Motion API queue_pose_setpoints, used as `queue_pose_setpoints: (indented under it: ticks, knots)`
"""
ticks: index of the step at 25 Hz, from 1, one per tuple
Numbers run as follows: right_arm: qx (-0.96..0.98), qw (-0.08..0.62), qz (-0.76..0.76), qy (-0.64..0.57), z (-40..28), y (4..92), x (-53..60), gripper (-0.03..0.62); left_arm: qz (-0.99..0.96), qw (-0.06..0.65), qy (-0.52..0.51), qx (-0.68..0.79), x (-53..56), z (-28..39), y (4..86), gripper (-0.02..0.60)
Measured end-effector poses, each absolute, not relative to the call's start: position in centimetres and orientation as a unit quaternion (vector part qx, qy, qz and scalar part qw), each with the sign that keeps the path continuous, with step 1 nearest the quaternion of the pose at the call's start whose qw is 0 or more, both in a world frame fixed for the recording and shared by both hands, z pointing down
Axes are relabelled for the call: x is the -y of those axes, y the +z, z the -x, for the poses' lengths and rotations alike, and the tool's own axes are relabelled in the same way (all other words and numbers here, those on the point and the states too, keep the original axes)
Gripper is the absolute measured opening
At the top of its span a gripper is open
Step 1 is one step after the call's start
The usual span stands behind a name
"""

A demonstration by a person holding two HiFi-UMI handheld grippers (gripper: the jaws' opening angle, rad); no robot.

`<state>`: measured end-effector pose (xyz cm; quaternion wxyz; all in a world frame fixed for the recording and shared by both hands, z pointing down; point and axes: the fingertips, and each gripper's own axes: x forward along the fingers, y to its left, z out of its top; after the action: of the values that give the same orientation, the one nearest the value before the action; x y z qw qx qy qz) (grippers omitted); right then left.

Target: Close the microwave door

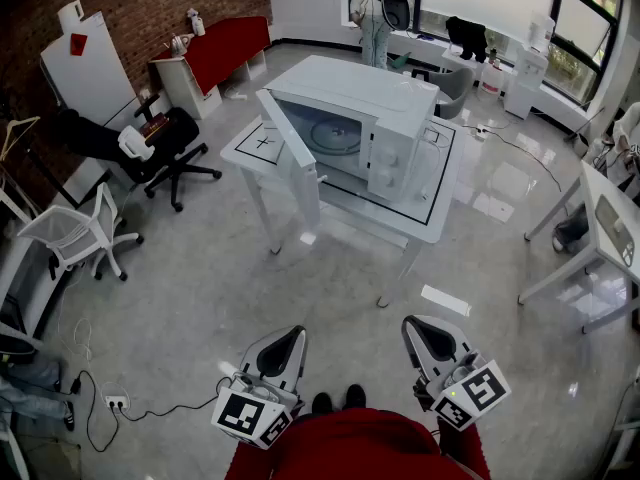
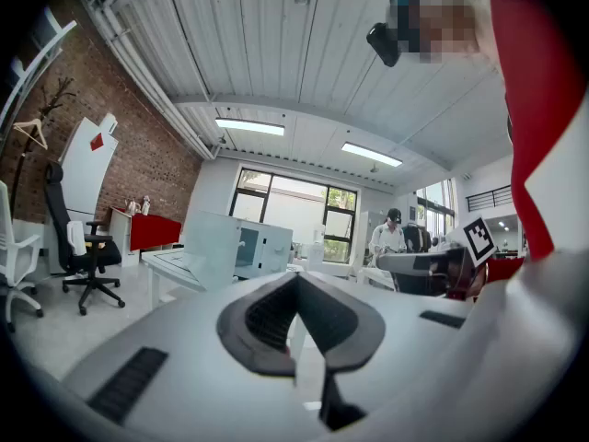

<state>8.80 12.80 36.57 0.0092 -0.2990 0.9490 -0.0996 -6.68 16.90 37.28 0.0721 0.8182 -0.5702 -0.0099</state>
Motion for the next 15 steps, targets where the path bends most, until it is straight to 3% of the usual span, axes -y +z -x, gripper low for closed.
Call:
queue_pose_setpoints:
  ticks: [15]
  knots:
    - [-0.952,0.011,0.286,-0.105,-8.38,36.51,-13.2,0.014,-0.818,0.074,-0.008,0.57,-17.14,6.52,37.49,0.011]
